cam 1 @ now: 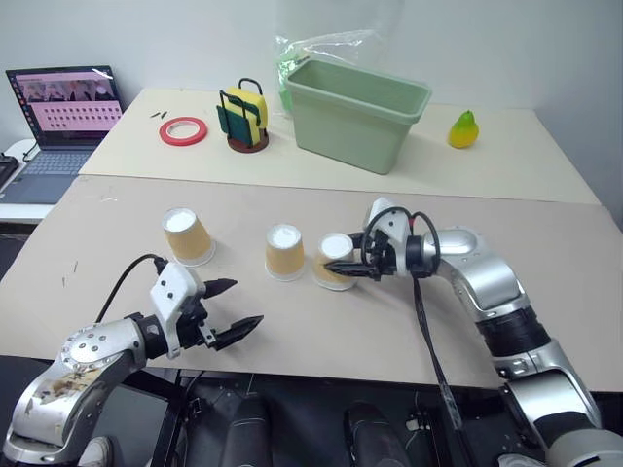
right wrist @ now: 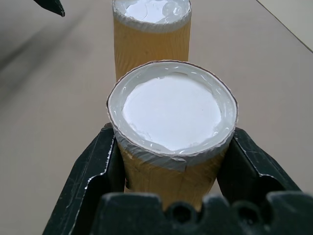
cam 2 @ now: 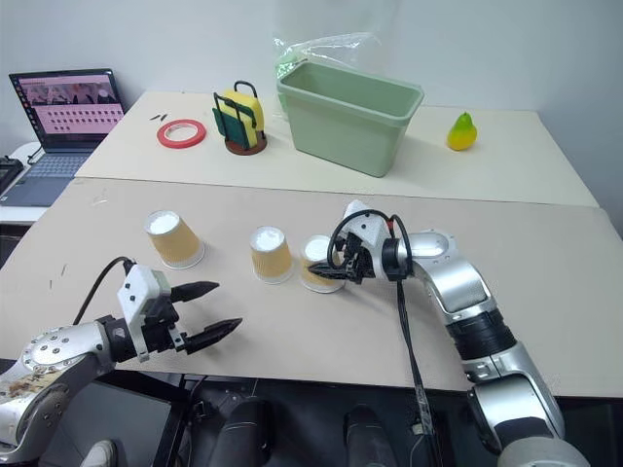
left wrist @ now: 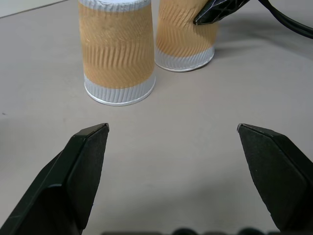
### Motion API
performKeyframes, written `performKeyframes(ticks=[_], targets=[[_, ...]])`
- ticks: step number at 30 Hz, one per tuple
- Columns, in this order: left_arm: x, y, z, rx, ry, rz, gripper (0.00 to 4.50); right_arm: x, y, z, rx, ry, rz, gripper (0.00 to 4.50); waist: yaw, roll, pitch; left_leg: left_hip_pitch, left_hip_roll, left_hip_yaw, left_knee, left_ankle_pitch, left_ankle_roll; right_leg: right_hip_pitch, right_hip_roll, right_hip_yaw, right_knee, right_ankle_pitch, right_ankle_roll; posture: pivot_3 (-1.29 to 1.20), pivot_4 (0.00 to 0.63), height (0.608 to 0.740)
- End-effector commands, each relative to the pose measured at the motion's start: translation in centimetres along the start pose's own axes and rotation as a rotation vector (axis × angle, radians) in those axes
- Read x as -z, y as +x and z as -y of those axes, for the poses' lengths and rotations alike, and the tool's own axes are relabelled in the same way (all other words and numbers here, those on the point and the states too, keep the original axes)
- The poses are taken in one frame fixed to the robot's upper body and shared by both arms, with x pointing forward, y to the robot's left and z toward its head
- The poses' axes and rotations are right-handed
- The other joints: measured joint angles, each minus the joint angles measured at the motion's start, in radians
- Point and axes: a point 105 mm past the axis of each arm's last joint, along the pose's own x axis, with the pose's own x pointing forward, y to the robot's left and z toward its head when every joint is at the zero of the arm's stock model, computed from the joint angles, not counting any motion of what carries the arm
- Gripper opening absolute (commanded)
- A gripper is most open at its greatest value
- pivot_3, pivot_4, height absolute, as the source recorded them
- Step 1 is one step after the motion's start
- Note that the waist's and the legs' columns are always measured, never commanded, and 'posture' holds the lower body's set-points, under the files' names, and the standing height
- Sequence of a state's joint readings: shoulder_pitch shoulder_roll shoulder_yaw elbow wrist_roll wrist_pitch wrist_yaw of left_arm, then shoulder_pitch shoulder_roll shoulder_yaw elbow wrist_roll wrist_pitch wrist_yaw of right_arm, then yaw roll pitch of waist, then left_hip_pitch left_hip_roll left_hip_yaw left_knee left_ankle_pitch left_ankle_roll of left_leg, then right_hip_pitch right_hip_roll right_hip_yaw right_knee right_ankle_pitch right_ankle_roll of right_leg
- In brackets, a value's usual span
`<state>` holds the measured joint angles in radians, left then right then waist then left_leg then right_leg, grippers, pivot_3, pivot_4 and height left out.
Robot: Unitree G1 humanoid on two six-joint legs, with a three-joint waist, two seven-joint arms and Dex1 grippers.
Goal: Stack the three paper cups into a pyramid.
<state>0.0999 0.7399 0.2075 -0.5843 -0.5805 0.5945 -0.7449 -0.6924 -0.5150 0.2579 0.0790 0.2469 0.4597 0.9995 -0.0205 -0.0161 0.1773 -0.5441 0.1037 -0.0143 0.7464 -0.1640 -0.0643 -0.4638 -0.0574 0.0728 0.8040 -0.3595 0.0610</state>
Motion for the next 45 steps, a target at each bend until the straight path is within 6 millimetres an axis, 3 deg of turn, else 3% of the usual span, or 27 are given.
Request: performKeyframes(ticks=[1, 5, 7, 11, 17, 18, 20, 23, 27, 30, 33, 41, 45], targets=[[-1.0, -0.3, 0.4, -0.002, 0.026, 0.024, 4.5, -0.4, 0.6, 0.6, 0.018, -0.021, 0.005, 2.38, -0.001, 0.0, 0.0, 0.0, 0.0, 0.0, 0.0, 0.0, 0.0, 0.0, 0.0, 0.0, 0.0, 0.0, 0.0, 0.0, 0.15, 0.656], [-1.0, -0.3, 0.4, -0.006, 0.023, 0.025, 4.5, -0.5, 1.2, 0.9, 0.029, -0.02, 0.016, 2.38, -0.001, 0.0, 0.0, 0.0, 0.0, 0.0, -0.001, 0.0, 0.0, 0.0, 0.0, 0.0, 0.0, 0.0, 0.0, 0.0, 0.15, 0.656], [-1.0, -0.3, 0.4, -0.007, 0.022, 0.025, 4.5, -0.5, 1.3, 1.0, 0.034, -0.009, 0.024, 3.28, -0.001, 0.0, 0.0, 0.0, 0.0, 0.0, 0.0, 0.0, 0.0, 0.0, 0.0, 0.0, 0.0, 0.0, 0.0, 0.0, 0.15, 0.656], [-1.0, -0.1, 0.4, -0.006, 0.021, 0.026, 4.5, -1.0, 0.9, 1.2, 0.054, -0.025, 0.041, 4.47, 0.002, 0.0, 0.0, 0.0, 0.0, 0.0, 0.0, 0.0, 0.0, -0.001, 0.0, 0.0, 0.0, 0.0, 0.0, 0.0, 0.15, 0.656], [-1.0, -0.1, 0.3, -0.018, 0.02, 0.033, 4.5, -2.3, -2.8, 1.2, 0.069, -0.044, 0.092, 4.47, 0.011, 0.0, 0.001, -0.003, 0.0, 0.0, 0.0, 0.0, 0.0, -0.002, 0.0, 0.0, 0.0, 0.0, 0.0, 0.0, 0.15, 0.656], [-1.0, -0.3, 0.2, -0.041, 0.014, 0.04, 4.5, -2.9, -4.2, 1.4, 0.076, -0.036, 0.116, 4.47, 0.011, 0.0, 0.0, -0.003, 0.0, 0.0, 0.0, 0.0, 0.0, -0.002, 0.0, 0.0, 0.0, 0.0, 0.0, 0.0, 0.15, 0.656], [-0.9, -0.8, 0.1, -0.105, 0.0, 0.063, 4.5, -4.3, -6.4, 1.8, 0.098, -0.018, 0.171, 4.47, 0.009, 0.0, 0.001, -0.003, 0.0, 0.0, 0.0, 0.0, 0.0, -0.002, 0.0, 0.0, 0.0, 0.0, 0.0, 0.0, 0.15, 0.656], [-0.7, -1.7, -0.8, -0.278, 0.0, 0.095, 4.5, -6.3, -7.9, 2.0, 0.11, -0.012, 0.227, 4.47, 0.004, 0.0, 0.001, -0.002, 0.0, 0.0, 0.0, 0.0, 0.0, -0.001, -0.001, 0.0, 0.0, 0.0, 0.0, 0.0, 0.15, 0.656], [1.0, -3.6, -2.6, -0.622, -0.066, 0.127, 4.5, -9.3, -7.1, -1.0, -0.019, -0.116, 0.247, 4.47, -0.009, 0.0, 0.001, -0.001, 0.0, 0.0, -0.001, 0.0, 0.0, -0.001, 0.0, 0.0, 0.0, 0.0, 0.0, 0.0, 0.15, 0.656], [2.6, -4.3, -3.3, -0.756, -0.094, 0.112, 4.5, -9.9, -5.7, -3.5, -0.116, -0.188, 0.222, 4.47, -0.003, -0.001, 0.001, -0.001, 0.0, -0.001, 0.0, 0.0, 0.0, 0.0, 0.0, 0.0, 0.0, 0.0, 0.0, 0.0, 0.15, 0.656], [3.2, -4.8, -4.2, -0.832, -0.102, 0.117, 4.5, -9.9, -4.9, -4.8, -0.159, -0.216, 0.206, 4.47, 0.006, -0.001, 0.001, -0.001, 0.0, -0.001, 0.001, 0.0, 0.0, 0.001, 0.0, 0.0, -0.002, -0.001, -0.002, 0.0, 0.15, 0.656], [1.1, -3.3, -8.3, -0.734, -0.003, 0.172, 4.5, -7.6, -4.6, -6.0, -0.209, -0.231, 0.111, 4.47, 0.029, -0.004, 0.0, -0.001, -0.001, -0.001, 0.001, 0.0, 0.0, 0.0, 0.0, -0.001, -0.003, -0.003, -0.006, 0.0, 0.15, 0.656], [0.1, -2.6, -9.8, -0.647, 0.033, 0.18, 4.5, -7.0, -4.8, -7.2, -0.262, -0.234, 0.086, 4.47, 0.028, -0.004, 0.0, -0.002, -0.001, -0.001, 0.0, 0.0, 0.0, 0.001, 0.0, -0.001, -0.003, 0.0, 0.0, 0.0, 0.15, 0.656]])
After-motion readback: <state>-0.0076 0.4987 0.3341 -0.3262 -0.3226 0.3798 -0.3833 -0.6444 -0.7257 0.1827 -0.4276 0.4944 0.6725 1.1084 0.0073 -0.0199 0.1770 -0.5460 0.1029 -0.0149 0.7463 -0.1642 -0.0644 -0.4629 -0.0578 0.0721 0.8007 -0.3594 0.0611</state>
